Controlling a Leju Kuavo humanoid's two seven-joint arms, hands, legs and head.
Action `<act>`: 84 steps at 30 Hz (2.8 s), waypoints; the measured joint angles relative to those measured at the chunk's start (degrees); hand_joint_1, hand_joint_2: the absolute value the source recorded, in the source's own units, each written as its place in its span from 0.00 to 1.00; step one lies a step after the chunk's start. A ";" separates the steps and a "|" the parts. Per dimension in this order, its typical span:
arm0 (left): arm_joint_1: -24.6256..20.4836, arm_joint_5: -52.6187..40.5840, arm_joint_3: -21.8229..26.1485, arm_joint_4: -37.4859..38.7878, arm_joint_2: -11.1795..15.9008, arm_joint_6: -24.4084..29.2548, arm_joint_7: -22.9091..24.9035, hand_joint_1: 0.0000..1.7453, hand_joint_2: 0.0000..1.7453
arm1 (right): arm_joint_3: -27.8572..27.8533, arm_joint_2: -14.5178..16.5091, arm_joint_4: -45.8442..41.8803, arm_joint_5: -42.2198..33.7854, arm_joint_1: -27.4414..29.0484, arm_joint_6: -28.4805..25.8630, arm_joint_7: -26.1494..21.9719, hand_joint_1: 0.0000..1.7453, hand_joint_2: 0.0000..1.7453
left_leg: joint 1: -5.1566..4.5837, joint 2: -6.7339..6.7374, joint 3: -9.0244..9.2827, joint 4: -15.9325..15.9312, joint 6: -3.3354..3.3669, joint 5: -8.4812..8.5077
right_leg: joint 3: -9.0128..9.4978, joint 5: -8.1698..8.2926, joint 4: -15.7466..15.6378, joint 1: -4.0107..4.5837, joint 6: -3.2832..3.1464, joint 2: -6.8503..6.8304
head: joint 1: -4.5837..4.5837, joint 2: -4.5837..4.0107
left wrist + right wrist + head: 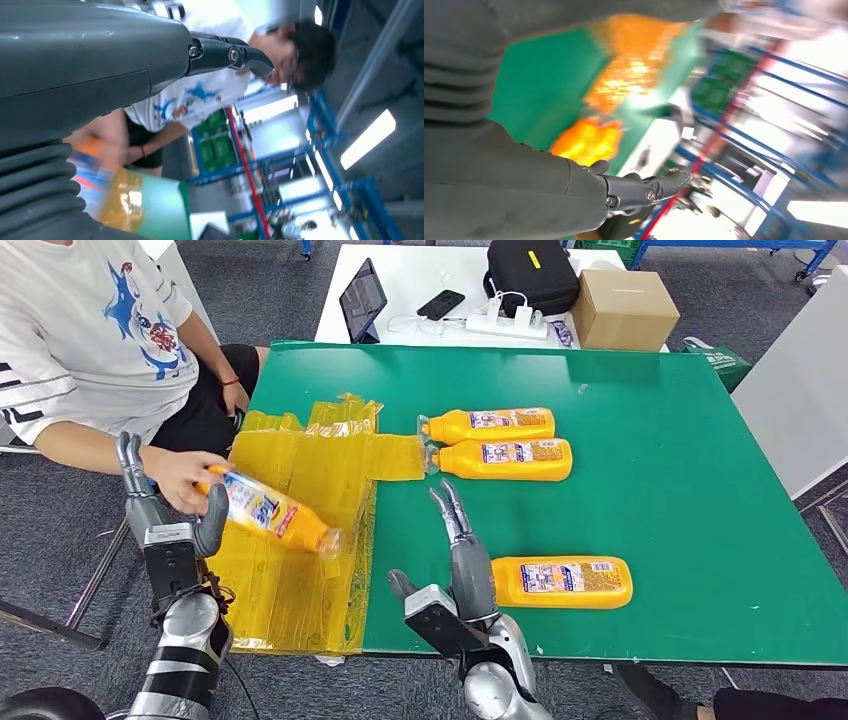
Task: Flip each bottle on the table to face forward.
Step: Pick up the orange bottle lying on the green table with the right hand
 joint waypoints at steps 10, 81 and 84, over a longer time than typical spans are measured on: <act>10.83 1.91 -0.56 -4.87 -3.77 -4.18 -0.05 0.00 1.00 | -9.42 -16.73 -6.18 7.60 3.55 17.38 16.94 0.00 1.00 | -0.24 -0.10 -0.18 0.06 0.27 -0.17 | -0.11 -0.01 -0.12 -0.20 0.08 -0.02 | 0.04 0.00; 3.97 2.28 -5.81 16.39 -7.42 -13.15 0.37 0.00 1.00 | -7.73 -27.47 13.49 0.22 -8.72 28.61 15.02 1.00 1.00 | -0.11 0.55 0.67 0.05 0.27 -0.44 | 0.43 0.05 -0.14 -0.04 0.09 0.62 | 0.01 0.00; 3.93 2.66 -6.17 16.81 -7.49 -13.26 0.38 0.00 1.00 | -7.82 -26.47 13.49 -0.60 -8.15 27.11 14.46 1.00 1.00 | -0.10 0.55 0.71 0.05 0.26 -0.42 | 0.47 0.05 -0.14 -0.01 0.08 0.63 | 0.01 0.00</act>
